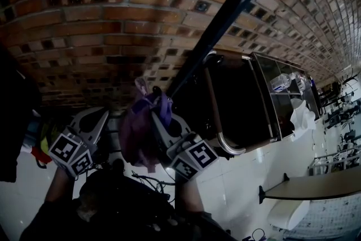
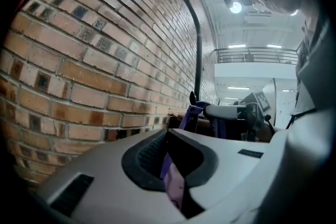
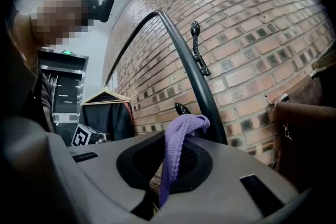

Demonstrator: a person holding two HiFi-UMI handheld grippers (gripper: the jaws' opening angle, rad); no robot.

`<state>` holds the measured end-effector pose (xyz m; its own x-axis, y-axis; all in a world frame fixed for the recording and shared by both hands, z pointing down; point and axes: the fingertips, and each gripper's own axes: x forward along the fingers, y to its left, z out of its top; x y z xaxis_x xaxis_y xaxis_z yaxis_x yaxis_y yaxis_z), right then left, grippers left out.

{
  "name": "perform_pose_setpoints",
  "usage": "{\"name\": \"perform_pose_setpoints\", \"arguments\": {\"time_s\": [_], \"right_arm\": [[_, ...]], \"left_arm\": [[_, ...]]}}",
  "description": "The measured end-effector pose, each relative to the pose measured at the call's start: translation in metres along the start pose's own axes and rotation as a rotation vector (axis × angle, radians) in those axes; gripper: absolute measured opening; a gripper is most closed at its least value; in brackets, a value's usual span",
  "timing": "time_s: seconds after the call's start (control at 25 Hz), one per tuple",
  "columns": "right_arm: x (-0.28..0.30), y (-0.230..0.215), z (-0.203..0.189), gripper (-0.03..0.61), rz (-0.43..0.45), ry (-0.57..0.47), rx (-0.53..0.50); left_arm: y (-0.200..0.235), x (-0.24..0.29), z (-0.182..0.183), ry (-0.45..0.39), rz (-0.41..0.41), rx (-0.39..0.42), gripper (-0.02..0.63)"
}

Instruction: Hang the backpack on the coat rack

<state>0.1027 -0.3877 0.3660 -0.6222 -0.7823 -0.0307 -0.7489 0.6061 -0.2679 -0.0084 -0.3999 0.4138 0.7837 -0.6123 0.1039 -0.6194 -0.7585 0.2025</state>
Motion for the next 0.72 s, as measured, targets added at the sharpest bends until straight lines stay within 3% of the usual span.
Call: {"name": "perform_pose_setpoints", "arguments": {"time_s": [0.6,0.72], "right_arm": [[0.003,-0.007,-0.026,0.032,-0.013,0.026,-0.023],[0.004,-0.006,-0.03,0.067,-0.018,0.024,-0.049]], "left_arm": [[-0.014,-0.022,-0.011,0.034,0.052,-0.001,0.014],[-0.018,-0.022,-0.01,0.023,0.048,0.011,0.014]]}}
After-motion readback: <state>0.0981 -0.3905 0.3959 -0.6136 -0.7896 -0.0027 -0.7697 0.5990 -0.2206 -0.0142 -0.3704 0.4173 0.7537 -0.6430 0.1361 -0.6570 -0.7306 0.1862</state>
